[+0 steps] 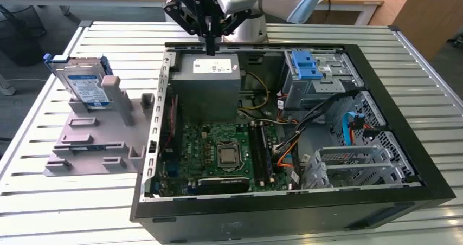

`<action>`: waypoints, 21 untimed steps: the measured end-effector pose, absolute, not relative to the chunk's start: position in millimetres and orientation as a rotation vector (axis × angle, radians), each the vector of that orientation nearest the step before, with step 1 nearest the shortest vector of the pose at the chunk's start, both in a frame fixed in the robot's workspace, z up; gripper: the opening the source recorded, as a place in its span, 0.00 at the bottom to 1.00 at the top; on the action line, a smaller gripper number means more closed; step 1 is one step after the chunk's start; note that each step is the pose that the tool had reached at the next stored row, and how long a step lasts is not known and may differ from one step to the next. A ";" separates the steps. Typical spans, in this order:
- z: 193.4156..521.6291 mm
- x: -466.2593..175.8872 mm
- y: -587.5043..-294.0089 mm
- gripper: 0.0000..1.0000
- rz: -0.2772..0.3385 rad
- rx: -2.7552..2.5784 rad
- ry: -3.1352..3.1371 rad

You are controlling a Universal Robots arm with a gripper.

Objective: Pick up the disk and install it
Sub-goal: 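Reach for the disk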

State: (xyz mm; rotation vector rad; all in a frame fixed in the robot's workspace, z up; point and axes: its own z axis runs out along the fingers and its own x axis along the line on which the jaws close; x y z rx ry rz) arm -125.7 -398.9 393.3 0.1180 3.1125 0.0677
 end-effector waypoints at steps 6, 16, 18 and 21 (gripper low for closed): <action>393.3 -126.9 -398.9 0.11 0.068 0.118 3.113; 393.1 -129.3 -398.9 0.11 0.068 0.118 3.112; 393.1 -129.7 -398.9 0.11 0.068 0.118 3.113; 393.0 -130.5 -398.9 0.11 0.068 0.118 3.112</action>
